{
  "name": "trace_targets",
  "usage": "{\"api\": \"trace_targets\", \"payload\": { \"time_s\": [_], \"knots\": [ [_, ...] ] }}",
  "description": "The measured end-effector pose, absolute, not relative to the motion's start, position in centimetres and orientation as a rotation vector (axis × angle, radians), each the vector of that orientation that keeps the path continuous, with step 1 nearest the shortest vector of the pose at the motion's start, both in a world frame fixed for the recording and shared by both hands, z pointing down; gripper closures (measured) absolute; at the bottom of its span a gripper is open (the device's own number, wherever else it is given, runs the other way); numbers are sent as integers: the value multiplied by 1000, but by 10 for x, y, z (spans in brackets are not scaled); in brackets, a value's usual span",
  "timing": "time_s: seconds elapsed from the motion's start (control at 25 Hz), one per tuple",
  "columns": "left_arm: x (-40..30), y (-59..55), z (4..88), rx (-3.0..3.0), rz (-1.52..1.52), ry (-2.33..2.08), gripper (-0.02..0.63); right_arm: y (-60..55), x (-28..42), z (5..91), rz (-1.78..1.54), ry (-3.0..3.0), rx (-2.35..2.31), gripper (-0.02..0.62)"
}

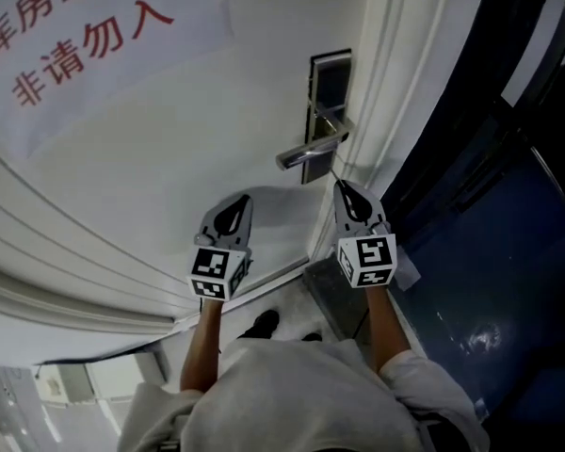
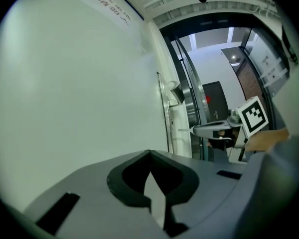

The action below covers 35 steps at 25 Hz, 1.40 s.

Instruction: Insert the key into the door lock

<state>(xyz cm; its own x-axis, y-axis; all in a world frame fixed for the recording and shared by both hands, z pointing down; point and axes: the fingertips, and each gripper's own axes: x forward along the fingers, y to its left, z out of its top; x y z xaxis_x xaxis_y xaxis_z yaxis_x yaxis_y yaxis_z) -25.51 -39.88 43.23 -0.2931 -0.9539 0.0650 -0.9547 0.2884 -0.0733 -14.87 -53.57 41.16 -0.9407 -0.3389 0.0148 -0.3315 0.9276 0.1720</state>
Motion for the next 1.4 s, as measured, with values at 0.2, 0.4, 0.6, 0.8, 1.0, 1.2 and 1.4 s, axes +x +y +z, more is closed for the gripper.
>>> {"api": "trace_targets", "payload": {
  "time_s": [0.2,0.4,0.6,0.8,1.0,1.2,1.4],
  "knots": [
    [-257,-387,433,1816,143,-2548,589,-531,-153,401,-318,-3052,489,566],
    [-254,-389,430,1831,127,-2546,589,-530,-156,390,-506,-3013,470,566],
    [-250,-395,432,1856,126,-2526,589,-529,-158,382,-930,-2856,431,566],
    [-251,-398,435,1862,127,-2513,589,-530,-160,383,-1372,-2581,418,566],
    [-252,-402,438,1867,124,-2502,589,-532,-163,391,-1667,-2336,400,566],
    [-250,-405,441,1871,114,-2491,589,-534,-164,391,-1808,-2204,421,566],
    [-252,-404,442,1867,113,-2492,589,-534,-165,394,-1821,-2193,411,566]
  ]
}}
